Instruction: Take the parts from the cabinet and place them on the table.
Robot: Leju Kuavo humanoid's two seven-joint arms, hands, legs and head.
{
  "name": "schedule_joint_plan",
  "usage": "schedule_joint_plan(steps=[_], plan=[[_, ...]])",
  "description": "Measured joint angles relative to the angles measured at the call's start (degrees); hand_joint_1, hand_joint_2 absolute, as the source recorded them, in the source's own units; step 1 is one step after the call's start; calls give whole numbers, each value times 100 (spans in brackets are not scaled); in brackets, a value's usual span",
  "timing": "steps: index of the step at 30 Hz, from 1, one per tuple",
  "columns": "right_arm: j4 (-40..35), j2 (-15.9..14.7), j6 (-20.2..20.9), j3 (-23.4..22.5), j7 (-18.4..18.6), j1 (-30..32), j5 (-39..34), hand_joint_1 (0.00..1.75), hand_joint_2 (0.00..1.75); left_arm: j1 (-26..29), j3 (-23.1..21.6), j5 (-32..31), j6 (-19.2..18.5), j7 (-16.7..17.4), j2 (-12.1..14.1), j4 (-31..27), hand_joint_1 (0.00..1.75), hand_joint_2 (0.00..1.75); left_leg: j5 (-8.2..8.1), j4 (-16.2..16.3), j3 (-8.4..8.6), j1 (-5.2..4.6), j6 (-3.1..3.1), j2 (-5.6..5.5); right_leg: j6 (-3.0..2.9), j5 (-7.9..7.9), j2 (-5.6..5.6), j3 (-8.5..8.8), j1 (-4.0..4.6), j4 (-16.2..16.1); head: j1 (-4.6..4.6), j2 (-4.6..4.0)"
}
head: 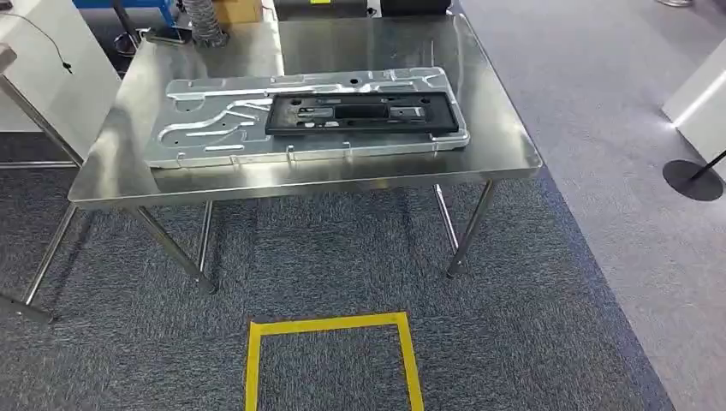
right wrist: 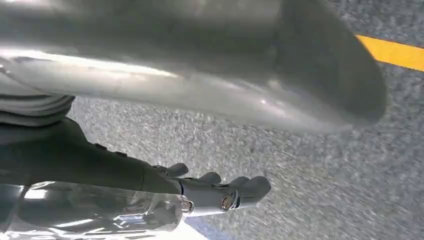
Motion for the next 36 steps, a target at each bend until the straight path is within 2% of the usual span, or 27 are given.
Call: schedule_joint_plan(steps=[1, 2, 3, 4, 7, 8, 9, 11, 12, 13, 15, 16, 17, 18, 19, 22, 23, 24, 26, 27, 28, 30, 31, 32, 33, 34, 36], plan=[[2, 24, -7, 46, -53, -16, 70, 0, 0, 4, -2, 4, -2, 0, 15, 0, 0, 0, 115, 192, -340, 45, -82, 0, 57, 523, -3, 777, -61, -871, 0, 0], [4, 48, -7, 66, -57, -39, 101, 0, 0, 5, -2, 9, -2, 0, 37, -2, 0, 0, 137, 273, -418, 45, -117, -2, 59, 344, 0, 1194, -83, -1433, 0, 0], [2, 52, -7, 77, -57, -64, 129, 0, 0, 6, -2, 15, -4, 0, 44, 0, 0, 0, 154, 361, -484, 29, -146, -1, 31, 136, 10, 1471, -34, -1918, -2, 0], [9, 72, -4, 83, -55, -76, 136, 0, 0, 3, -2, 22, -7, 0, 57, -2, 0, 0, 204, 370, -509, 29, -197, 0, -39, 49, 5, 1466, -26, -1989, 0, 0], [18, 107, 4, 125, -33, -76, 140, 0, 0, 28, -4, 35, -9, 0, 76, -2, 0, 0, 358, 349, -544, 43, -309, -15, -190, 192, -15, 1329, -22, -1978, 0, 0], [26, 140, 22, 127, -15, -101, 153, 0, 0, 33, -4, 42, -9, 4, 90, 0, 0, 0, 159, 442, -629, 81, -337, -38, -246, 268, -39, 1272, -26, -1970, -2, 0], [26, 138, 37, 127, 4, -102, 173, 0, 0, 46, -2, 48, -9, 4, 92, 0, 0, 0, -190, 678, -704, 86, -365, -45, -298, 331, -42, 1193, -24, -1970, 0, -2], [26, 138, 90, 131, 52, -91, 221, 0, 0, 36, -2, 55, -11, 4, 103, 0, 0, 0, -860, 1532, -901, 92, -410, -45, -311, 465, -51, 1033, 7, -1958, -2, 0], [26, 138, 112, 140, 70, -94, 238, 0, 0, 33, -2, 66, -11, 4, 103, 0, 0, 0, -991, 1919, -957, 92, -421, -45, -314, 531, -54, 936, 21, -1940, 0, 0], [26, 138, 135, 162, 87, -96, 254, 0, 0, 33, -2, 72, -17, 2, 103, 0, 0, 0, -927, 2111, -926, 92, -419, -45, -312, 589, -54, 837, 32, -1920, 0, 0], [26, 138, 188, 203, 103, -95, 332, 0, 0, 27, 0, 118, -28, -4, 103, 0, 0, 0, -530, 1821, -570, 91, -389, -46, -299, 688, -53, 653, 46, -1866, -2, -2], [26, 138, 199, 216, 103, -96, 350, 0, 0, 16, 2, 129, -35, -17, 103, 0, 0, 0, -362, 1348, -210, 90, -357, -49, -285, 736, -45, 561, 50, -1831, -2, 0], [26, 138, 205, 223, 100, -104, 356, 0, 0, -1, 2, 138, -39, -26, 103, 0, 0, 0, -367, 833, 178, 89, -327, -66, -265, 775, -40, 516, 50, -1795, -2, -2], [24, 138, 205, 234, 87, -102, 359, 0, 0, -24, 4, 142, -42, -39, 103, 0, 0, 0, -542, 313, 534, 57, -293, -83, -228, 807, -38, 470, 81, -1768, 0, -2], [24, 135, 205, 245, 65, -103, 358, 0, 0, -35, 4, 144, -44, -53, 101, 0, 0, 0, -621, 70, 627, 46, -240, -91, -194, 863, -46, 448, 81, -1767, 0, 0], [24, 120, 205, 251, -75, -94, 319, 0, 0, -16, 11, 146, -42, -57, 90, 0, 0, 0, -485, 57, 459, 33, -110, -77, -79, 1050, -35, 370, 78, -1812, 0, 0], [24, 81, 223, 251, -134, -94, 313, 0, 0, -22, 13, 144, -42, -57, 74, 0, 0, 0, -400, 35, 396, 57, -63, -30, -56, 932, 4, 300, 42, -1743, -2, 0], [24, 81, 273, 254, -195, -94, 313, 0, 0, -26, 15, 144, -42, -59, 74, 0, 0, 0, -321, 30, 297, 55, 7, -39, -30, 566, 4, 206, 47, -1526, 0, 0], [26, 81, 350, 254, -276, -94, 297, 0, 0, -24, 20, 142, -42, -61, 74, 0, 0, 0, -195, 46, 126, 32, 38, -33, 0, -137, 1, -1, 29, -704, 0, 0], [26, 76, 393, 254, -321, -104, 293, 0, 0, -24, 22, 142, -42, -61, 74, 0, 0, 0, -131, 57, 52, 19, 38, -31, 14, -317, 0, -76, 28, -302, 0, -2], [26, 72, 441, 254, -358, -108, 276, 0, 0, -25, 22, 142, -42, -61, 74, 0, 0, 0, -75, 74, -43, 12, 31, -27, 21, -309, 0, -81, 27, -36, 0, 0], [26, 52, 566, 254, -411, -110, 208, 0, 0, -28, 22, 138, -42, -61, 72, 0, 0, 0, 31, 129, -239, 4, 18, -25, 11, 121, 1, 224, 29, -192, 0, 0], [26, 46, 614, 254, -429, -112, 199, 0, 0, -27, 24, 138, -42, -61, 70, 0, 0, 0, 73, 164, -334, 4, 7, -26, -11, 326, 0, 534, 31, -589, 0, -2], [24, 37, 671, 254, -457, -125, 186, 0, 0, -29, 24, 142, -42, -61, 63, 0, 0, 0, 112, 207, -401, 1, -6, -32, -51, 388, 1, 917, 44, -1125, 0, -2], [24, 20, 706, 254, -472, -140, 175, 0, 0, -28, 24, 157, -42, -66, 48, 0, 0, 0, 134, 238, -454, -13, -26, -32, -100, 281, -1, 1296, 72, -1640, 0, 0], [24, 13, 717, 254, -492, -150, 164, 0, 0, -30, 26, 166, -42, -70, 35, 0, 0, 0, 164, 272, -488, -27, -54, -27, -129, 147, -10, 1502, 83, -2051, -2, 0], [24, 13, 739, 251, -523, -158, 125, 0, 0, -33, 46, 184, -42, -72, 35, 0, 0, 0, 260, 265, -546, -10, -118, -14, -153, 118, -3, 1446, 103, -2104, 0, 0]])
